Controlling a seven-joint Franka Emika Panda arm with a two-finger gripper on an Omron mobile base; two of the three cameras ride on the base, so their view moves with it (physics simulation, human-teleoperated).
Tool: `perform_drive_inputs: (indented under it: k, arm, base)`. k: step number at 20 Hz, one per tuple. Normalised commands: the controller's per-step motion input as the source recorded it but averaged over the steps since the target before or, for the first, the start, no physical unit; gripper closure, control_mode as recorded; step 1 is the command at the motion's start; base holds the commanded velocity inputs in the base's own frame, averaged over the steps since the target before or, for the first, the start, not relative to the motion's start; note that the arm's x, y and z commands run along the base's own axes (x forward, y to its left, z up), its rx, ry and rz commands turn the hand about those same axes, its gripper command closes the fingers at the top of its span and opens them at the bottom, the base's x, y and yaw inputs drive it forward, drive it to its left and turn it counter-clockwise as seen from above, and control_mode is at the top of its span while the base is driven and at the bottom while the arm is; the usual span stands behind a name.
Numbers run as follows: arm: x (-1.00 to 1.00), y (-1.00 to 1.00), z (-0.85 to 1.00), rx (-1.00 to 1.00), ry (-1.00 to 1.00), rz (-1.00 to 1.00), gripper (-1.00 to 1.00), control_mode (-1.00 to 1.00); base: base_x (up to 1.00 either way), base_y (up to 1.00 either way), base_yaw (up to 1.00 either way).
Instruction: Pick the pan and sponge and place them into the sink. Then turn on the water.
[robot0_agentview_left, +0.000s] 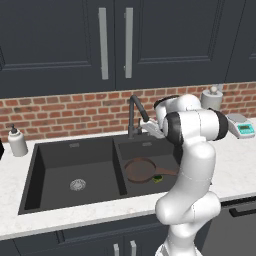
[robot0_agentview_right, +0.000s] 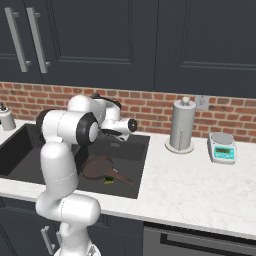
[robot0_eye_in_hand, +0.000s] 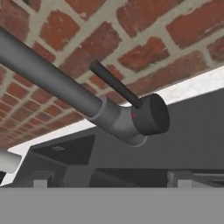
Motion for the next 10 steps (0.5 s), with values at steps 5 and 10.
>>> perform_drive_inputs:
  k: [5,10]
  arm:
    - [0.13,0.0,-0.04,0.06,0.0,0.0,-1.0,-1.0]
    - [0.17,0.0,0.0,0.04,0.0,0.0,-1.0,-1.0]
  base:
    - [0.0,0.0,0.0]
    - [0.0,0.0,0.0]
